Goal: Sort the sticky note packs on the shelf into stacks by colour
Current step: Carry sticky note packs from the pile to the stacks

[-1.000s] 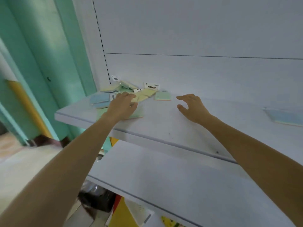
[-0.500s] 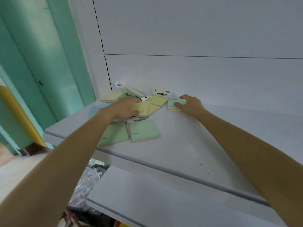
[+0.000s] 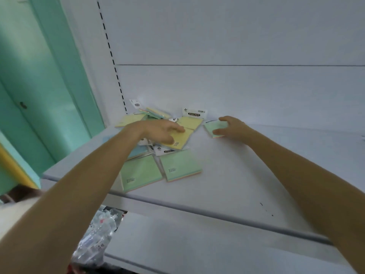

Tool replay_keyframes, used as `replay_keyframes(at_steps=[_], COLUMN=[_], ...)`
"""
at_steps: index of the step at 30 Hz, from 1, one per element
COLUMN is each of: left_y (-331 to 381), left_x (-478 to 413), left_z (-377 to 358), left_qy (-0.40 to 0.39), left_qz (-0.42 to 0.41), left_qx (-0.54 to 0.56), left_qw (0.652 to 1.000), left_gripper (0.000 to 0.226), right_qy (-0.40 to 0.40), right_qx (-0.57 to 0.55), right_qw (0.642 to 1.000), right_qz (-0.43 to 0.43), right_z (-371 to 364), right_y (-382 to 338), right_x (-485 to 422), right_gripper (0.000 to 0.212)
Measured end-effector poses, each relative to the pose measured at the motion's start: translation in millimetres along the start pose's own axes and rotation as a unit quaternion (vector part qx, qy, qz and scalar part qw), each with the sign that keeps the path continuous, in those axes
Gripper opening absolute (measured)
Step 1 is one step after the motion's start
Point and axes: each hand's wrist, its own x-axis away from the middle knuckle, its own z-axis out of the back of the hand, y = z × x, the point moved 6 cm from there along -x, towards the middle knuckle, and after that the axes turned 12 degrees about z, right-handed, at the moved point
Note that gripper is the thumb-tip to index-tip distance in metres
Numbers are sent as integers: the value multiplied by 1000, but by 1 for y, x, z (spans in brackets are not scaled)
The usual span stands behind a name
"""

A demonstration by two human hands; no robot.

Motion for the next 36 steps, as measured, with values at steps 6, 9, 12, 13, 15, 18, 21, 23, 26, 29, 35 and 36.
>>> replay_keyframes(at_steps=[6,9,12,13,15,18,21,23,26,29,35,36], left_y=[26,33,17,8,-3,-5,-3,-1,6,10,36,46], left_x=[2,5,6,7,8,13,16,17,17,17,13,12], left_z=[-19,-9,3,3,-1,-10,-15,-14,-14,-9,2,4], left_qy=[-28,84,209,227,231,244,226,217,200,187,172,172], left_qz=[-105,-116,-32,19,87,119,111,97,75,60,-14,-33], left_qx=[40,10,-3,-9,-23,-21,47,109,188,261,411,421], left_qw=[993,990,977,974,969,962,967,965,958,945,895,890], left_gripper=[54,55,64,70,73,71,67,63,55,49,48,49], right_qy=[37,67,112,122,133,143,143,121,68,60,156,172], right_qx=[-47,-48,-33,-35,-50,-87,-141,-155,-187,-178,-208,-217], right_qw=[998,996,993,992,990,986,979,979,978,980,964,959], right_qz=[6,19,30,22,1,-18,-38,-51,-64,-61,-56,-57], right_z=[6,9,12,13,16,21,25,28,32,37,57,63], right_y=[5,5,4,4,6,9,10,13,10,8,26,31], right_x=[18,26,38,42,49,55,60,60,66,75,109,118], right_gripper=[65,62,58,57,54,45,27,26,34,41,45,46])
